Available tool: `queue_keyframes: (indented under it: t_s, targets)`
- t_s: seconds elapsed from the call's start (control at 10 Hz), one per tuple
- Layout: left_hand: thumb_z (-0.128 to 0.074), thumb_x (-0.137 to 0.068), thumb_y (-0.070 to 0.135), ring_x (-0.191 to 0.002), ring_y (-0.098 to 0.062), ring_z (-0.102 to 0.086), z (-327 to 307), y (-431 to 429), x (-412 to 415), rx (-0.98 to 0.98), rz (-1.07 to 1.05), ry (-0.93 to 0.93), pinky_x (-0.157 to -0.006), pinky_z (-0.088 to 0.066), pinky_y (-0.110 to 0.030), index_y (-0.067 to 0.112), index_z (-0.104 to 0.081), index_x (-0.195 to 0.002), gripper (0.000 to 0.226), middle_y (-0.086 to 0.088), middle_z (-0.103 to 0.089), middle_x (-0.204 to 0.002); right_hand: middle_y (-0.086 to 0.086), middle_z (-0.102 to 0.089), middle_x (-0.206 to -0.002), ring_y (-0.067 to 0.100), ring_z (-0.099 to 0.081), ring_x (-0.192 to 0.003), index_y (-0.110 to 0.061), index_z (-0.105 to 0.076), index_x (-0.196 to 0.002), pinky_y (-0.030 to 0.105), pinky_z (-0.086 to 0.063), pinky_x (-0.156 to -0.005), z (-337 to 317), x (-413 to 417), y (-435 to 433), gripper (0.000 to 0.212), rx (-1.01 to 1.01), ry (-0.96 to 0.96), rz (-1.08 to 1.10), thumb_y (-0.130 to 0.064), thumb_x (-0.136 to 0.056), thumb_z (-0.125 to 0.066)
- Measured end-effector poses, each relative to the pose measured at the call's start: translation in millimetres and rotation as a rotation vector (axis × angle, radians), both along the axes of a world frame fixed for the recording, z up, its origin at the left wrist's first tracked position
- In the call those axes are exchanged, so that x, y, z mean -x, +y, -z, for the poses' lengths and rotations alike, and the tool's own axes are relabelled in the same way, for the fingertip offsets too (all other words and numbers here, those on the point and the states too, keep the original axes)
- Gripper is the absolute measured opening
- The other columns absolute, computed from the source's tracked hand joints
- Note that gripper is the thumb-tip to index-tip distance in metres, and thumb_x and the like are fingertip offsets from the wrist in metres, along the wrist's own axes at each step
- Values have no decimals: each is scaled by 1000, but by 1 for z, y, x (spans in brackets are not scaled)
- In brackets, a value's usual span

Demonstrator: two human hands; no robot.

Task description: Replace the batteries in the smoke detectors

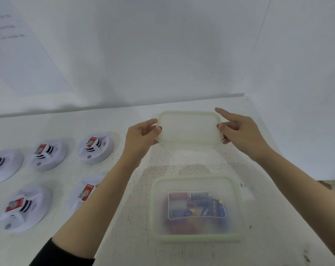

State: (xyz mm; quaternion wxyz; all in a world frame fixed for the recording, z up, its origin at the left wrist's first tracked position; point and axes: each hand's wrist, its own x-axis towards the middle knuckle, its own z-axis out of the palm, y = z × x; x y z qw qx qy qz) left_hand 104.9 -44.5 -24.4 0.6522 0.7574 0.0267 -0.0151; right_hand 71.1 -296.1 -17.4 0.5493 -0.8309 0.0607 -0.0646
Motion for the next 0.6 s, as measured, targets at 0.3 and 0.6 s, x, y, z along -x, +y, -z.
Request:
queue_keyframes:
  t_s: [0.3, 0.6]
  targets:
    - [-69, -85, 1, -72, -1, -70, 3, 2, 30, 29, -63, 33, -61, -55, -15, 8, -64, -118, 34, -5, -70, -103, -13, -64, -93, -2, -53, -49, -33, -68, -105, 6, -44, -55, 0, 14, 1, 31, 51, -23, -23, -10, -93, -51]
    - [-71, -86, 22, -87, 0, -63, -4, 7, 36, -161, -90, -16, -84, -56, -28, 18, -62, -123, 38, 0, -65, -122, -14, -60, -124, 8, -66, -90, -49, -60, -109, 34, -49, -95, -7, 27, 2, 28, 132, 36, -78, -27, -93, -54]
